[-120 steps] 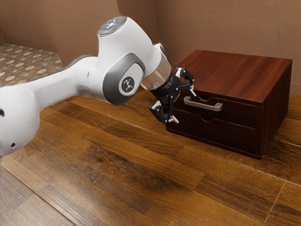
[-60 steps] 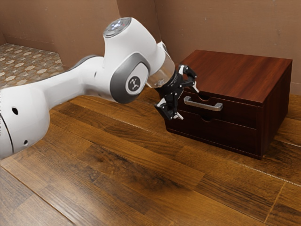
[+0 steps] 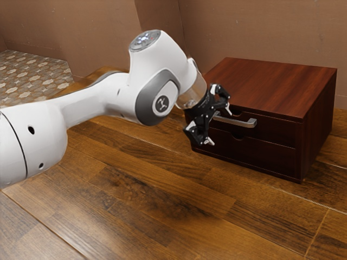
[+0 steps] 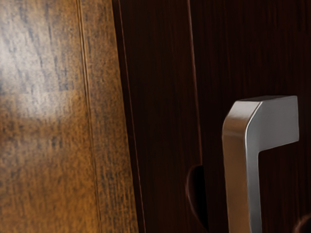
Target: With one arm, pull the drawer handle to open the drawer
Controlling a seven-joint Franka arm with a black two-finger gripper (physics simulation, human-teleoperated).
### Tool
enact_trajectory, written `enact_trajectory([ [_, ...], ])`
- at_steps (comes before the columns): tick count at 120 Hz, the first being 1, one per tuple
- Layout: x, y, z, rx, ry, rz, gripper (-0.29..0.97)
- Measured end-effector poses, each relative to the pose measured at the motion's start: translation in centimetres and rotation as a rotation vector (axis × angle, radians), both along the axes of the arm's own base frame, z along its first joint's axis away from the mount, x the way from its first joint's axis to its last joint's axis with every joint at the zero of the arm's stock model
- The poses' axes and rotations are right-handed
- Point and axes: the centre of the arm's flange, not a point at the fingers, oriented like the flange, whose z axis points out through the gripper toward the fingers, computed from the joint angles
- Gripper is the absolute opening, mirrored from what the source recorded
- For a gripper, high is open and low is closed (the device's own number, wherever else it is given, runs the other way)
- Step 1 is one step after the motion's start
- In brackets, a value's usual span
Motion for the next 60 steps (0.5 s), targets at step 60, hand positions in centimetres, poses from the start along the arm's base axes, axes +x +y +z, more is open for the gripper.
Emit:
enact_trajectory([
  [60,0.25,-0.09,-0.30,-0.003,-0.011,0.003,0.46],
])
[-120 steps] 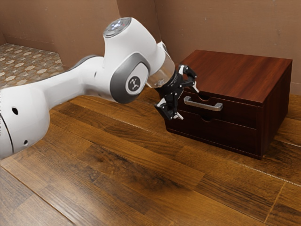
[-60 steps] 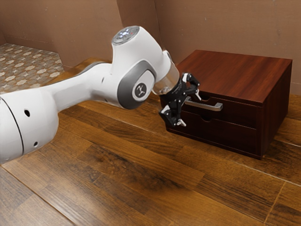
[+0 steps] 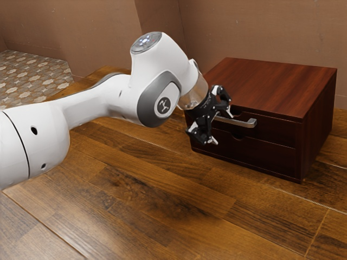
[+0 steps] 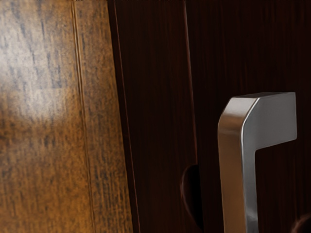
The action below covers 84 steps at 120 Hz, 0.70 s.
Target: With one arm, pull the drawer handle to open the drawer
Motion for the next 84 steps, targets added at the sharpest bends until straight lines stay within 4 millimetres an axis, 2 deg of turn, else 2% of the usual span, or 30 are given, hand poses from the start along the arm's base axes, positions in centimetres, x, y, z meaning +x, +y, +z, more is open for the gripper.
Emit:
enact_trajectory([
  [14,-0.1,0.0,0.1,0.003,0.000,-0.002,0.19],
  [30,-0.3,-0.1,0.6,0.004,0.005,-0.006,0.03],
  [61,-1.2,-0.5,0.9,0.005,0.017,-0.016,-0.08],
  [84,-4.4,-0.5,1.1,0.005,0.035,-0.020,-0.10],
])
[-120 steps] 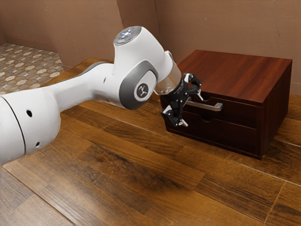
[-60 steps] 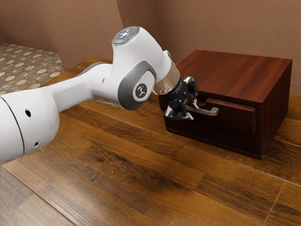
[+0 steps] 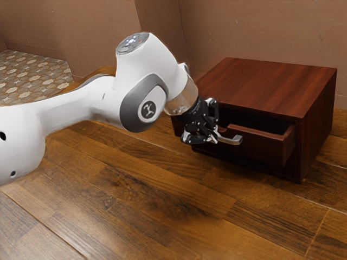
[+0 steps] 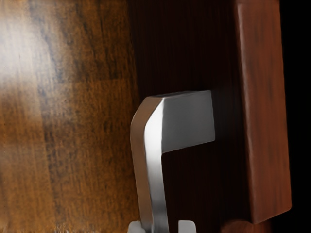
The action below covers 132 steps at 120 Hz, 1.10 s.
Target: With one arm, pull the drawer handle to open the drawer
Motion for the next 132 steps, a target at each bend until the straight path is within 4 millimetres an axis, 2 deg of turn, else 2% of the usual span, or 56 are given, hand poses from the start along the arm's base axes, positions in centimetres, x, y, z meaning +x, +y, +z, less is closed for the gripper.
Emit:
enact_trajectory([
  [30,-4.5,0.0,0.0,-0.005,-0.011,-0.003,-0.11],
  [83,-10.4,-0.7,0.4,-0.021,-0.066,-0.011,-0.11],
  [113,-11.9,-1.1,0.0,-0.030,-0.083,-0.013,-0.11],
  [132,-12.2,-1.8,-0.1,-0.030,-0.093,-0.023,0.08],
])
